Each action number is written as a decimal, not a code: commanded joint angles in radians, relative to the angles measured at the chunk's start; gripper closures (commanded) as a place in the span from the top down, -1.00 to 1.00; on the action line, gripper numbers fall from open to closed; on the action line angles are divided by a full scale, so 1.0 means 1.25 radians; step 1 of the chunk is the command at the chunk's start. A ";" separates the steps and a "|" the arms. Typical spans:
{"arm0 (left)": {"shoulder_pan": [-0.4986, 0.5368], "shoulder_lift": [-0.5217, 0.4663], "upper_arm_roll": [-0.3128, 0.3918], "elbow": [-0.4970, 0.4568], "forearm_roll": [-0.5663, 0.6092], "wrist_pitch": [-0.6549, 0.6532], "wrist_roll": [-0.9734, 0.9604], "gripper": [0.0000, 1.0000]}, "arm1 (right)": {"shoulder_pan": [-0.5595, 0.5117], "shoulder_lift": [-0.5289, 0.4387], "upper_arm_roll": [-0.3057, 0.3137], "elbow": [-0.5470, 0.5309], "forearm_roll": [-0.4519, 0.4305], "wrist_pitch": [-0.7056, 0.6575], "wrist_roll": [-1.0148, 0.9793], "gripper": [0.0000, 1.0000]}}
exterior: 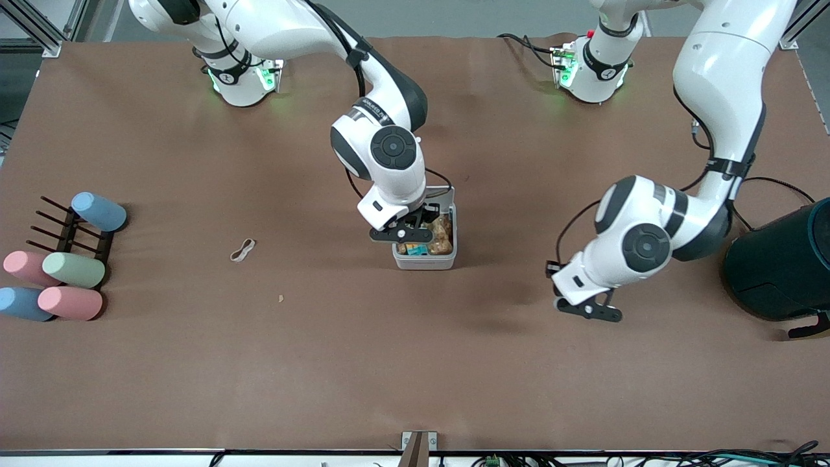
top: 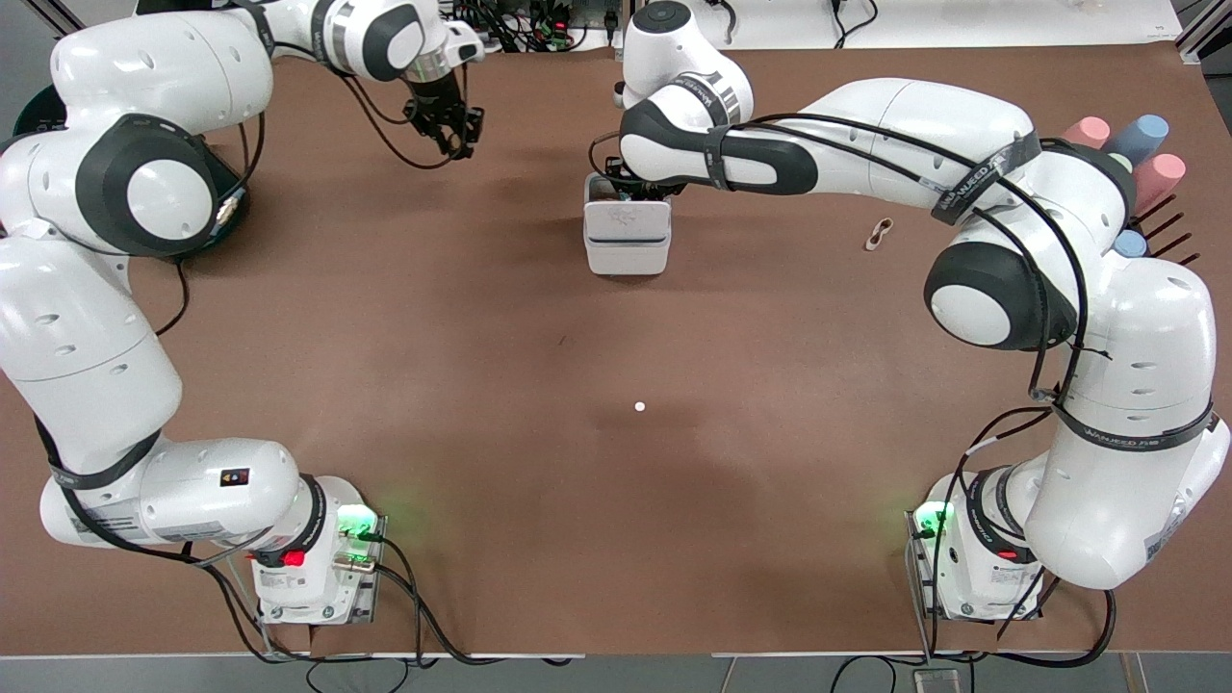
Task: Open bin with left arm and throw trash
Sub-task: 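Carry the dark tape roll over the bin with the left gripper, then drop the tape with the left gripper while the right gripper reaches the strip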
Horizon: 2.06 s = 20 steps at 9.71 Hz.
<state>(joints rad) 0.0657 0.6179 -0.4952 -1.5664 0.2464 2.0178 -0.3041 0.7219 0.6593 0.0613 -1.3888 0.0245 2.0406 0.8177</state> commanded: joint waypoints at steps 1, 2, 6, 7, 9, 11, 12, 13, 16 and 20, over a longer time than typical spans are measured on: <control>-0.044 -0.006 -0.026 0.032 -0.003 -0.039 -0.112 -1.00 | 0.000 -0.012 0.004 -0.016 0.011 0.001 -0.009 0.74; -0.073 -0.006 -0.027 0.035 -0.003 -0.037 -0.165 -1.00 | 0.000 -0.013 0.004 -0.014 0.011 0.000 -0.004 0.98; -0.179 -0.005 -0.030 0.058 -0.007 -0.037 -0.351 -1.00 | -0.093 -0.084 0.004 -0.014 0.070 -0.091 -0.014 0.94; -0.196 -0.003 -0.030 0.062 -0.007 -0.037 -0.376 -1.00 | -0.156 -0.116 0.004 -0.017 0.080 -0.134 -0.032 0.89; -0.236 0.006 -0.030 0.071 -0.008 -0.032 -0.431 -1.00 | -0.310 -0.154 0.001 -0.041 0.083 -0.203 -0.171 0.89; -0.284 0.026 -0.026 0.084 0.002 -0.015 -0.473 -1.00 | -0.474 -0.201 -0.001 -0.144 0.074 -0.188 -0.389 0.91; -0.295 0.034 -0.024 0.084 0.004 0.003 -0.482 -1.00 | -0.542 -0.203 -0.001 -0.177 0.074 -0.165 -0.478 0.96; -0.300 0.047 -0.022 0.084 0.005 0.019 -0.492 -1.00 | -0.567 -0.202 -0.002 -0.219 0.072 -0.130 -0.485 0.97; -0.307 0.075 -0.021 0.084 0.082 0.035 -0.509 0.28 | -0.576 -0.255 -0.007 -0.518 0.076 0.189 -0.385 0.97; -0.224 0.026 -0.030 0.085 0.105 0.030 -0.485 1.00 | -0.543 -0.258 -0.007 -0.735 0.076 0.430 -0.266 0.98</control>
<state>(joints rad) -0.2745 0.6943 -0.5201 -1.4637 0.3677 2.0715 -0.9204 0.0492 0.3954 0.0530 -2.1872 0.1119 2.5000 0.4678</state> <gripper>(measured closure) 0.013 0.009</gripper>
